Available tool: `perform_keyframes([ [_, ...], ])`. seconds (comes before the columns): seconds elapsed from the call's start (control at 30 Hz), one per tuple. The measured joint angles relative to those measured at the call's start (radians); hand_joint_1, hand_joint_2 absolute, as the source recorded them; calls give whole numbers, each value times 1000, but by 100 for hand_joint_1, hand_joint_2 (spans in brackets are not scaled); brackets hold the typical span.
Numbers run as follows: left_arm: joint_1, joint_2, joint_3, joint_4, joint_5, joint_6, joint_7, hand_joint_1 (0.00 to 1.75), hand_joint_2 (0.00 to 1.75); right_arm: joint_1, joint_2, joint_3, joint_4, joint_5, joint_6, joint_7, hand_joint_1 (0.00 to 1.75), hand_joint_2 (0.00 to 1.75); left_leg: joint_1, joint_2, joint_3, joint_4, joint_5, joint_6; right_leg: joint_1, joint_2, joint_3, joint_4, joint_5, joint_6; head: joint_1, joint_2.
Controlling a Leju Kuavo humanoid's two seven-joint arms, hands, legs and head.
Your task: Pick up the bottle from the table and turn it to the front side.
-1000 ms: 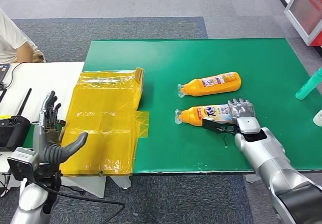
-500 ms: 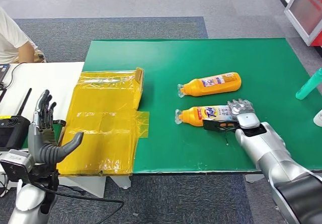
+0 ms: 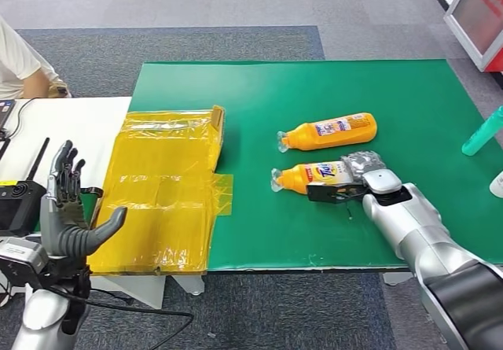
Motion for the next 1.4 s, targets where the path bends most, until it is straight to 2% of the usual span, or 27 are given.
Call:
perform_keyframes([
  [0.13,1,0,6,0,4,0,-10,0,175,-8,1,2,3,-64,-16,-54,175,175,0,0,0,0,0,0,0,0,0,0,0,0,0,0],
  [0.3,-5,2,6,3,15,-11,-24,0,175,-21,-5,-39,3,-236,-2,-190,175,175,0,0,1,0,0,0,0,0,0,0,0,0,0,0],
  [0.5,-12,3,6,5,18,-15,-30,0,175,-21,-17,-64,3,-314,-9,-223,175,175,0,0,1,0,1,0,0,0,0,0,1,0,0,0],
  [0.67,-15,3,6,5,22,-18,-32,0,175,-4,-27,-107,-6,-432,5,-308,175,175,0,0,1,0,1,0,0,0,0,0,2,0,0,0],
  [0.73,-20,5,5,9,35,-28,-39,0,175,16,-31,-139,-25,-547,63,-392,175,175,0,0,1,0,1,0,0,0,0,0,2,0,0,0],
  [0.83,-43,12,4,26,78,-58,-50,0,175,79,-33,-213,-98,-800,166,-536,175,175,0,0,1,0,1,0,0,0,0,0,2,0,0,0],
  [0.9,-69,14,-3,48,122,-89,-47,0,175,129,-26,-259,-172,-943,196,-576,175,175,0,0,1,0,1,0,0,0,0,0,1,0,0,0],
  [1.0,-119,18,-29,93,163,-134,-33,0,175,205,-2,-291,-309,-1078,202,-586,175,175,0,0,1,0,1,0,0,0,0,0,1,0,0,0],
  [1.17,-193,23,-83,153,189,-172,-14,0,175,301,33,-286,-500,-1195,190,-581,175,175,0,0,0,0,1,0,0,0,-1,0,1,0,0,0],
  [1.27,-232,22,-112,179,236,-215,1,0,175,334,55,-279,-580,-1230,172,-582,175,175,0,0,0,0,1,0,0,0,-1,0,2,0,0,0],
  [1.4,-276,7,-155,210,387,-343,63,0,175,365,82,-261,-655,-1210,99,-583,175,175,0,0,0,0,1,0,0,0,-1,0,2,0,0,0],
])
